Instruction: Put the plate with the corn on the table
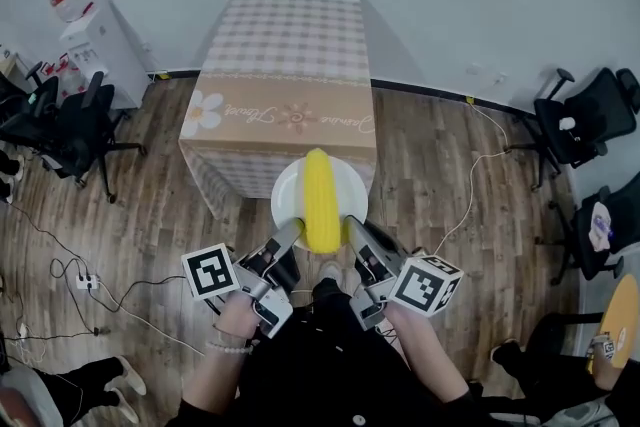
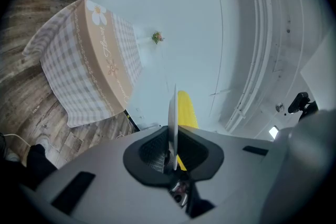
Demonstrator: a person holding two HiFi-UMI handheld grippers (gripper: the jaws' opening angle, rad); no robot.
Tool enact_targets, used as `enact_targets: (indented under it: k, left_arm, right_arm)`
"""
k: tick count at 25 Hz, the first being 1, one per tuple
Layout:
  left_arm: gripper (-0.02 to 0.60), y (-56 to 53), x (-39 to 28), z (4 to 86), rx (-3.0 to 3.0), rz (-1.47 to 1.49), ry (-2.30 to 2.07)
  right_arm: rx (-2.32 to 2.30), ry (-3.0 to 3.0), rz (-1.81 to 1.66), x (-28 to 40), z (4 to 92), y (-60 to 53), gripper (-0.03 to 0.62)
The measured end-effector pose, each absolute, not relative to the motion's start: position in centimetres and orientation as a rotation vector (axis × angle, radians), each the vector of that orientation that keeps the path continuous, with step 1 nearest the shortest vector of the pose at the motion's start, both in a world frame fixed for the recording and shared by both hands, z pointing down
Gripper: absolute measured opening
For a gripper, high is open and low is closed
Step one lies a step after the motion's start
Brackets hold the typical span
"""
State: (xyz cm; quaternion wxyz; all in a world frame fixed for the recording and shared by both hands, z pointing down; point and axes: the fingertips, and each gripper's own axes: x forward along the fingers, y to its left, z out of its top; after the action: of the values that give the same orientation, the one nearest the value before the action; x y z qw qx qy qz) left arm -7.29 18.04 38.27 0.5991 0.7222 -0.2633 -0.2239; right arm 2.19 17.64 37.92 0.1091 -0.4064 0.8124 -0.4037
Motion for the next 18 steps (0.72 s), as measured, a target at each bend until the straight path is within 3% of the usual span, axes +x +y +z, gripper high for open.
enact_targets:
  k: [18]
  left_arm:
    - [0.035, 9.6, -4.2, 37.6, 1.639, -0.574, -0.684]
  right_arm:
    - [-1.105, 2.461, -1.218, 5.2, 37.2, 8.4, 0.11]
